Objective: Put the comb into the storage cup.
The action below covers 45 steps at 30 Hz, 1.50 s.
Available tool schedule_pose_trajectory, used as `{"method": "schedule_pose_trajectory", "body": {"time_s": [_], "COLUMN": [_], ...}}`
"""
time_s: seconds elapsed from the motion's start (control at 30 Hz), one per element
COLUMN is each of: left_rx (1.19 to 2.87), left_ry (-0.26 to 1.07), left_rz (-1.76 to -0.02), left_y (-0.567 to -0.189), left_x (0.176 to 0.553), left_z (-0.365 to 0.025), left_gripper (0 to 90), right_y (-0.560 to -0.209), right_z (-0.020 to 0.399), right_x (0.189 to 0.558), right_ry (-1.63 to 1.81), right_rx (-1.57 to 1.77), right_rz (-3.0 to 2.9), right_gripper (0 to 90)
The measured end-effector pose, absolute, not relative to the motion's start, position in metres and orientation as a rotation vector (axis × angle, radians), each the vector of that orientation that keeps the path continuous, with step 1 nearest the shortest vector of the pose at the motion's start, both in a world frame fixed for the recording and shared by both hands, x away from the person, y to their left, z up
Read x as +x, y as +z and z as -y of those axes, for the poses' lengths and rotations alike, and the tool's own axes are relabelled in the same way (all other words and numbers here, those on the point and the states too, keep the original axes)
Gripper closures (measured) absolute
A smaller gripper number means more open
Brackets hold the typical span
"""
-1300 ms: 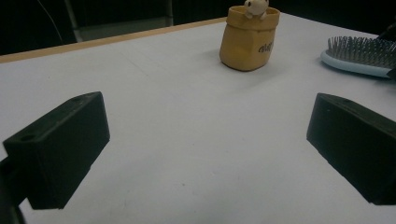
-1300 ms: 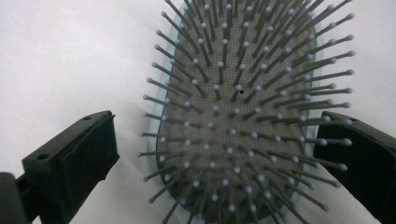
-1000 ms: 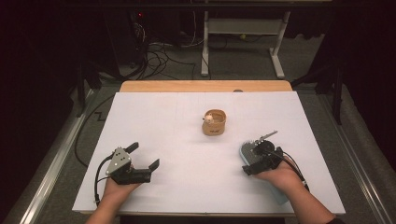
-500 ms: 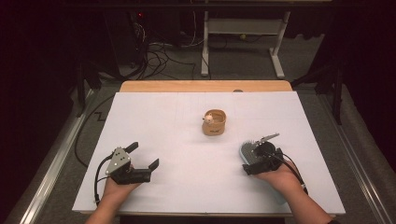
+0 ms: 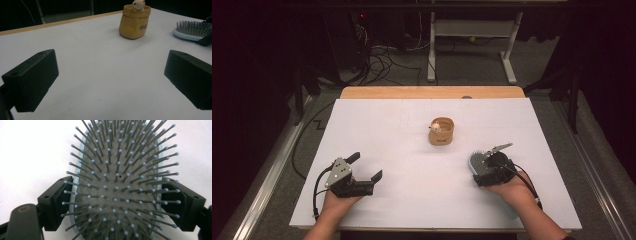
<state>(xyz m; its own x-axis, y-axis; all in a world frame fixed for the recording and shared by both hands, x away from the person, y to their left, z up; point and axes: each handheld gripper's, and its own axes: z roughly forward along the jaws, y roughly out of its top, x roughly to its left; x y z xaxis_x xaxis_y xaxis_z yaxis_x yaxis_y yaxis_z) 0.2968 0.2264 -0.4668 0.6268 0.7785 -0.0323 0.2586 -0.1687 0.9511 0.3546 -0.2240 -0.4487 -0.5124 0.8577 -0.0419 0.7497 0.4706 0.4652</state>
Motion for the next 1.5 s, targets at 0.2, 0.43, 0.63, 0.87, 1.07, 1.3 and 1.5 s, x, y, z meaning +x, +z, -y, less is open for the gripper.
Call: {"method": "schedule_pose_trajectory", "body": {"time_s": [0.2, 0.43, 0.63, 0.87, 1.07, 1.3, 1.5], "left_rx": [1.724, 1.722, 1.718, 1.715, 1.714, 1.72, 1.725], "left_ry": [0.578, 0.57, 0.568, 0.573, 0.578, 0.565, 0.56], "left_rz": [-0.854, -0.854, -0.86, -0.865, -0.865, -0.862, -0.86], "left_y": [-0.467, -0.466, -0.466, -0.465, -0.465, -0.466, -0.467], "left_x": [0.297, 0.297, 0.297, 0.297, 0.297, 0.297, 0.298], "left_z": [-0.227, -0.227, -0.227, -0.228, -0.228, -0.227, -0.227], "left_gripper": [0.0, 0.0, 0.0, 0.0, 0.0, 0.0, 0.0], "right_y": [-0.448, -0.448, -0.446, -0.446, -0.445, -0.442, -0.434], "right_z": [0.225, 0.224, 0.224, 0.223, 0.224, 0.224, 0.226], "right_x": [0.355, 0.356, 0.358, 0.359, 0.359, 0.357, 0.355], "right_ry": [0.579, 0.569, 0.553, 0.538, 0.543, 0.563, 0.589], "right_rx": [1.366, 1.373, 1.381, 1.385, 1.382, 1.364, 1.336], "right_rz": [-2.457, -2.464, -2.477, -2.481, -2.481, -2.47, -2.459], "right_gripper": [18.2, 18.7, 19.4, 19.9, 20.2, 20.4, 20.3]}}
